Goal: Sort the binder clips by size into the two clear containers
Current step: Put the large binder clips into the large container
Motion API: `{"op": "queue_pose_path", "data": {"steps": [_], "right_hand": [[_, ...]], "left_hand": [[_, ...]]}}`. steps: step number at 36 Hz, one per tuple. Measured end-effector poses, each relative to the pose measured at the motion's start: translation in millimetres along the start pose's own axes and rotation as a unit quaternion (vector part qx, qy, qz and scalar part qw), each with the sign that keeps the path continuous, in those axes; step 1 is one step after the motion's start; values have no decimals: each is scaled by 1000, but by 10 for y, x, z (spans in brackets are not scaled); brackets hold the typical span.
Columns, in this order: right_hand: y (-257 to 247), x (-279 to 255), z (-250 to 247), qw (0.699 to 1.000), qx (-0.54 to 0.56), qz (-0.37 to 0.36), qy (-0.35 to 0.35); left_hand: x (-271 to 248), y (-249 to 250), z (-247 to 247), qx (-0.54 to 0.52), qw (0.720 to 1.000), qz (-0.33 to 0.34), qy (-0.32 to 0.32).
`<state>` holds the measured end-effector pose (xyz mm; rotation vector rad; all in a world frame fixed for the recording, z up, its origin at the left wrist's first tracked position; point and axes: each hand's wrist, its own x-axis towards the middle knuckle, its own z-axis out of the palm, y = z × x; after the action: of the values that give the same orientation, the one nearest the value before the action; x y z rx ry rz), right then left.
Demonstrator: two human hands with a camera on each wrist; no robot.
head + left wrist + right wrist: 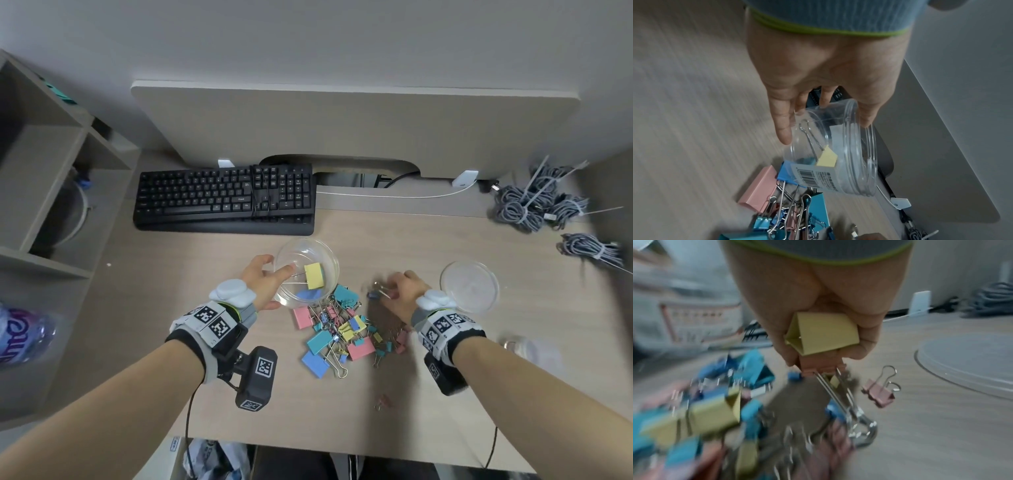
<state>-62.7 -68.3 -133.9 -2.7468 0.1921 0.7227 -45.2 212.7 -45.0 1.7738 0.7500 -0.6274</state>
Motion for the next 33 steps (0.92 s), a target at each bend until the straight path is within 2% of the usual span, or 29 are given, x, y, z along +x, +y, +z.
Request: {"op": "queue_pose_path", "data": {"steps": [5,11,24,28,33], "right_hand": [[76,1,-347,994,85,48,41],[115,-90,-661,981,169,87,42],[65,-96,-617,971,210,110,42],[62,-94,-560,976,194,94,29],[51,-129,-425,966,242,84,23]], "left_hand": [[-19,49,33,-4,1000,5,-10],[-41,118,93,-2,1000,14,-24],[-43,130,114,-1,999,21,-23],[-31,120,117,-2,1000,20,-23],[-13,113,140,-5,1000,15,-19]]}}
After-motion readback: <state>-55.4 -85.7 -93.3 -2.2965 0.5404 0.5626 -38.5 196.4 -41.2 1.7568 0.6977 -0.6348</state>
